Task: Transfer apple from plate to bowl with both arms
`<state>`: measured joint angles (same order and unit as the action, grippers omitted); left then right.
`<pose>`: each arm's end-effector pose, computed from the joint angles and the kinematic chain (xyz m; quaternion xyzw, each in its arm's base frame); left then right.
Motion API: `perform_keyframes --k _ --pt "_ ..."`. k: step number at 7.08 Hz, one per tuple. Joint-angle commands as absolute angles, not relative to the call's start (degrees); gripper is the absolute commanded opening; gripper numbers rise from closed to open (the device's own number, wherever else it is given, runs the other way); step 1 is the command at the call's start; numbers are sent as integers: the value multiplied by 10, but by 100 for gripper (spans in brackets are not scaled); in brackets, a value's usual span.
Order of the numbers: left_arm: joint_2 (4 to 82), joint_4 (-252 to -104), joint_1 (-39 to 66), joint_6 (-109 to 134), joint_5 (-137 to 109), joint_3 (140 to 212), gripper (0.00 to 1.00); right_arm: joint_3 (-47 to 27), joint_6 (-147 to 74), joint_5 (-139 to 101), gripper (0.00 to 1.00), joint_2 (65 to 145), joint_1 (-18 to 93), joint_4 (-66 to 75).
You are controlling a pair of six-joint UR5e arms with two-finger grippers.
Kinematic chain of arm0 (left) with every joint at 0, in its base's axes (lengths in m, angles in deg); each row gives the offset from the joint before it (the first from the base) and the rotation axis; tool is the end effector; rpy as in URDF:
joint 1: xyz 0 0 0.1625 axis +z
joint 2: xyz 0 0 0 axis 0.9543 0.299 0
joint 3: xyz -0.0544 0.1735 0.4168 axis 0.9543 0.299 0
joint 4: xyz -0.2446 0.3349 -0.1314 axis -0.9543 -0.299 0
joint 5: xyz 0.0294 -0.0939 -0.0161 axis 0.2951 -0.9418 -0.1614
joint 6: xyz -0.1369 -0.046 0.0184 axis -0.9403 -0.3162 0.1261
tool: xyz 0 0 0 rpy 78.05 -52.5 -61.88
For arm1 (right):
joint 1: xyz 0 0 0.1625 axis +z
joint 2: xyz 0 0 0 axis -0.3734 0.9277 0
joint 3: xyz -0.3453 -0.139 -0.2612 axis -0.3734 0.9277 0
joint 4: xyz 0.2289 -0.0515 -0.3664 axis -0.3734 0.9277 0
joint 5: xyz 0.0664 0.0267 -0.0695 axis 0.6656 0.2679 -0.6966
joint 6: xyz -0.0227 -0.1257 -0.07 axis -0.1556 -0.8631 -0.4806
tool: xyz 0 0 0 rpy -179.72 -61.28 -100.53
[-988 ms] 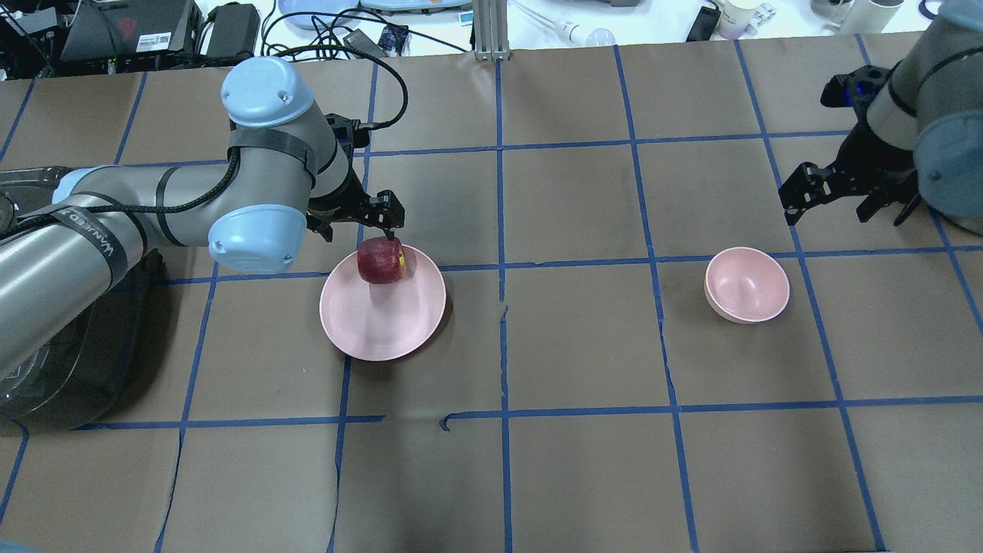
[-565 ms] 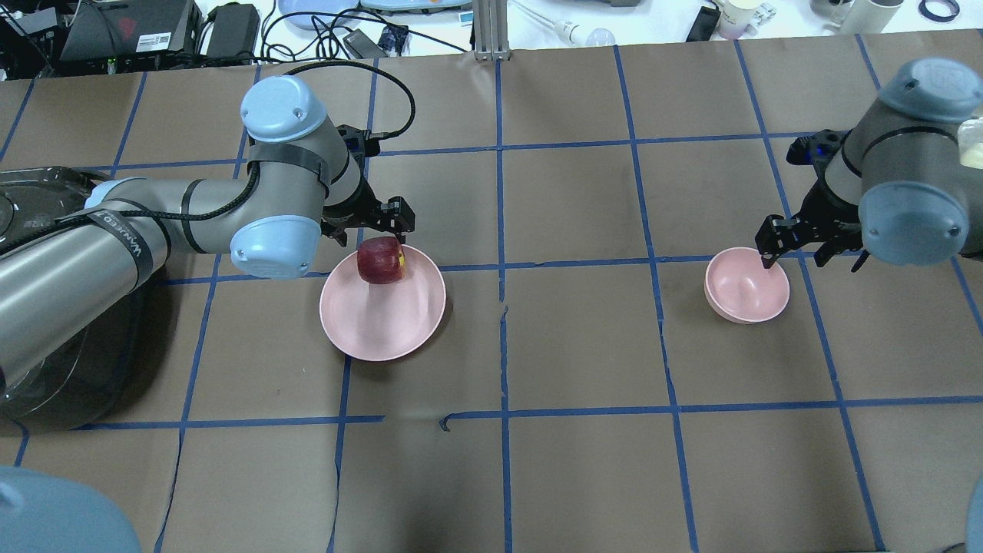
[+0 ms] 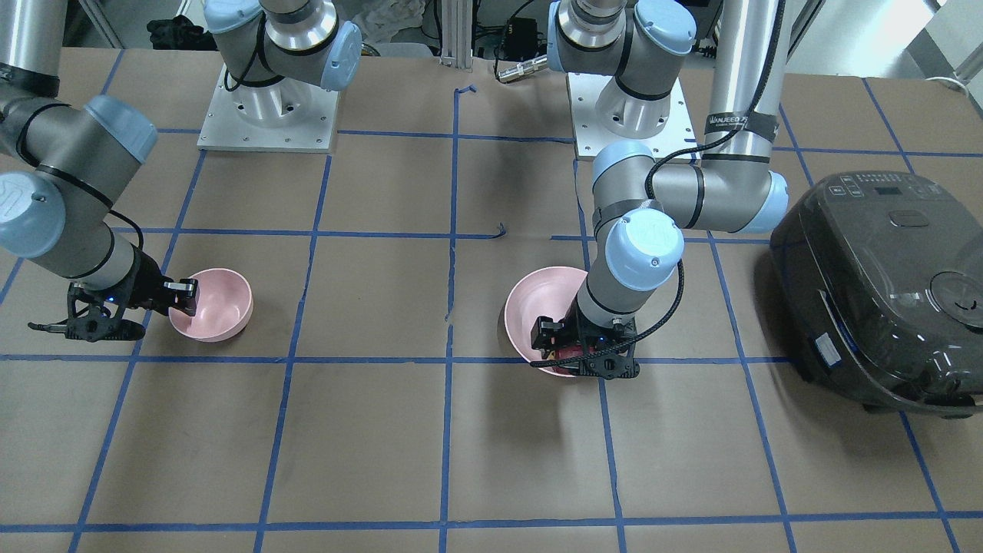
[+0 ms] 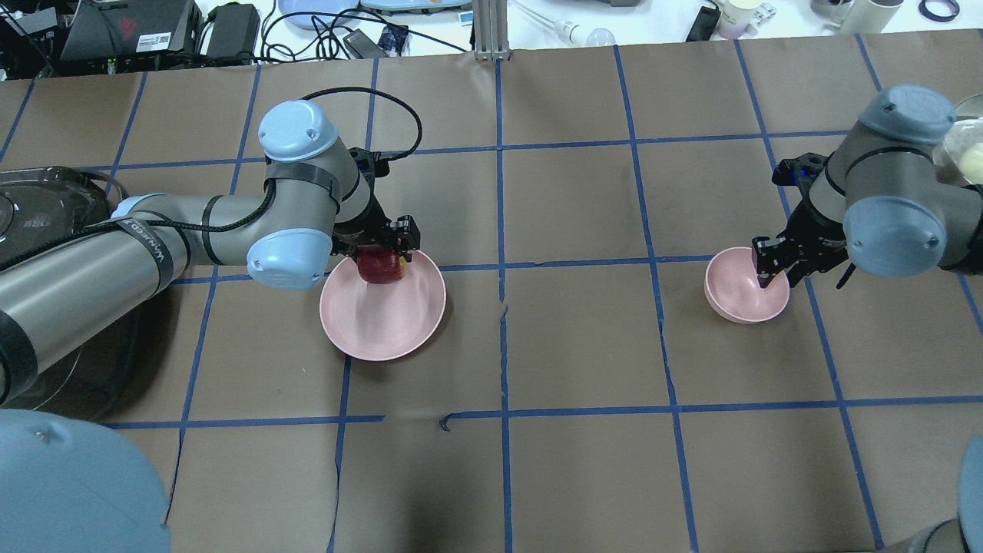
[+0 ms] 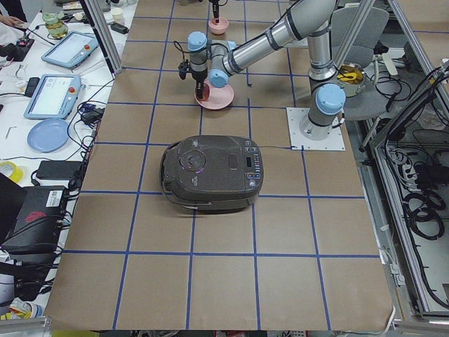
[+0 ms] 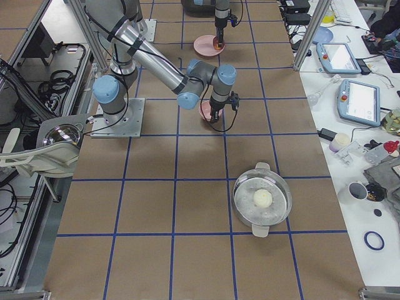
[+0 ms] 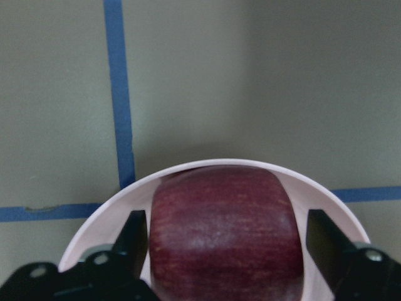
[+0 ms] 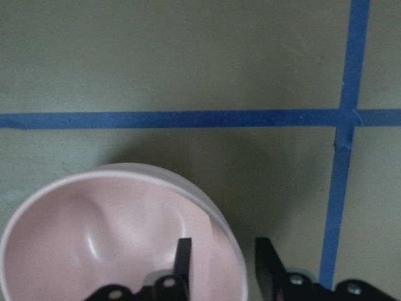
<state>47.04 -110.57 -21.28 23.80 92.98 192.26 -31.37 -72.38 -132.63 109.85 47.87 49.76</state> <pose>-0.1845 -0.5852 0.1653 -0.0016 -0.9992 0.0048 0.0384 -0.0556 -0.5329 0.1813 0.0046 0.9978 0.0640 0.0179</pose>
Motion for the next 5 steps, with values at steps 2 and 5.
perform_keyframes --k 2,5 --pt "439 -1111 -219 209 932 1920 15 -309 -724 -1330 0 1099 479 499" --pt "385 -1203 -226 200 896 1866 13 -261 -670 -1230 0 1103 510 457"
